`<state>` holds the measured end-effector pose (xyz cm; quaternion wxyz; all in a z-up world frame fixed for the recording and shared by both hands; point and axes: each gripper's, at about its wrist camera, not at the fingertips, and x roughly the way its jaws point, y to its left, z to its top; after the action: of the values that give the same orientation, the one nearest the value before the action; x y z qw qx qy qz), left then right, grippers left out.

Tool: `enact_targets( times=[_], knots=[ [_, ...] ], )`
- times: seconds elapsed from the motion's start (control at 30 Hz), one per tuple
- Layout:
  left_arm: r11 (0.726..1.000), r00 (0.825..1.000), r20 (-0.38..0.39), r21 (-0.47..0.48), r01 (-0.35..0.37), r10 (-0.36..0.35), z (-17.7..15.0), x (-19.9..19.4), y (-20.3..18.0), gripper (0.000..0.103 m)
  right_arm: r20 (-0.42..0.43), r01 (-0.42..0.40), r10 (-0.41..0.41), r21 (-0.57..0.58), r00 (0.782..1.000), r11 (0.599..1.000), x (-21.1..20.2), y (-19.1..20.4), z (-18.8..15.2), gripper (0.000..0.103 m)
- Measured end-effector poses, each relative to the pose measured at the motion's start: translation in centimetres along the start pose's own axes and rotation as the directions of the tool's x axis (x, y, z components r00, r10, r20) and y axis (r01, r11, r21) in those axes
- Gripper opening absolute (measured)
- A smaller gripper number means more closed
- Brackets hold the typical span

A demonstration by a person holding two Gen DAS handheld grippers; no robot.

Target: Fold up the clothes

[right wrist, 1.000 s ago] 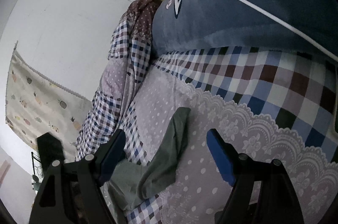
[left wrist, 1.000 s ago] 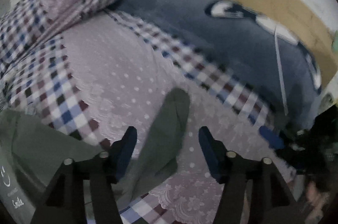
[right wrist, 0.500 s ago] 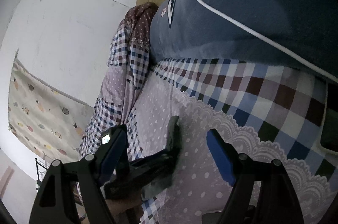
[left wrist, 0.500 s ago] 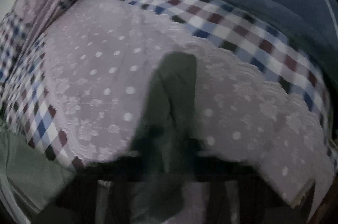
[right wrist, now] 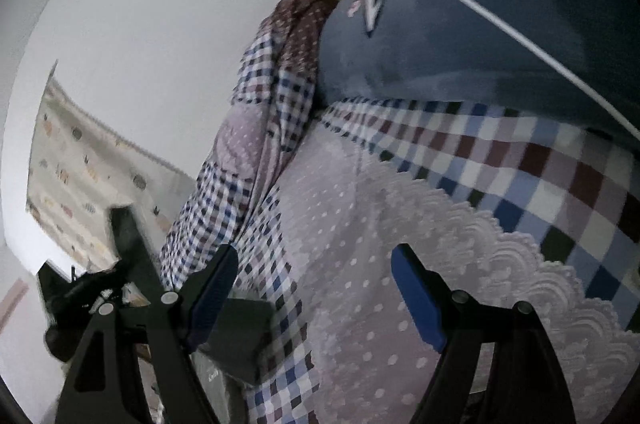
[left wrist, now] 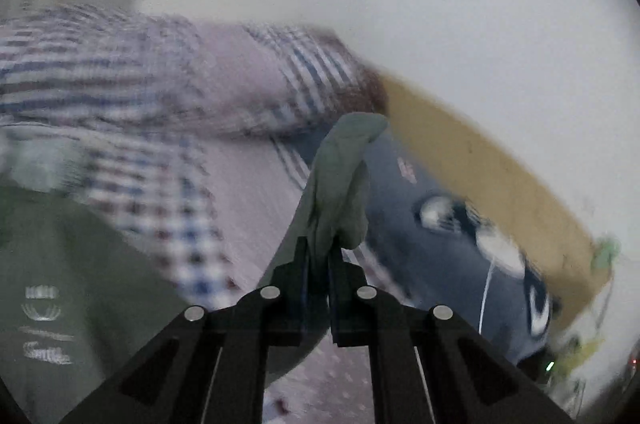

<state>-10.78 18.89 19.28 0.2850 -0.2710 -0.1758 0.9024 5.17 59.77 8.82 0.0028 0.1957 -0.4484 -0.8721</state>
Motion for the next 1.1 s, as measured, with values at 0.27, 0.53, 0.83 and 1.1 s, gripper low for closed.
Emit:
enact_targets(
  times=[0.27, 0.53, 0.83, 1.1],
  knots=[
    [0.875, 0.9, 0.127, -0.321, -0.361, 0.418, -2.9, -13.6, 18.6, 0.034, -0.05, 0.003, -0.009, -0.104, 0.999, 0.995, 1.8, 2.9, -1.6, 0.082],
    [0.715, 0.923, -0.048, -0.617, -0.329, 0.383, -10.8, -19.3, 31.3, 0.087, -0.12, -0.001, -0.039, -0.315, 0.992, 0.949, 4.4, 7.6, -4.9, 0.082],
    [0.877, 0.959, -0.065, -0.393, -0.278, 0.275, -14.0, -20.0, 28.0, 0.087, -0.223, -0.065, -0.119, -0.673, 0.968, 0.737, 7.6, 14.6, -14.0, 0.082],
    [0.767, 0.988, -0.119, -0.624, -0.15, 0.097, -11.9, -19.6, 31.1, 0.087, -0.353, -0.269, -0.053, -0.795, 0.934, 0.544, 6.9, 21.4, -23.7, 0.082]
  ],
)
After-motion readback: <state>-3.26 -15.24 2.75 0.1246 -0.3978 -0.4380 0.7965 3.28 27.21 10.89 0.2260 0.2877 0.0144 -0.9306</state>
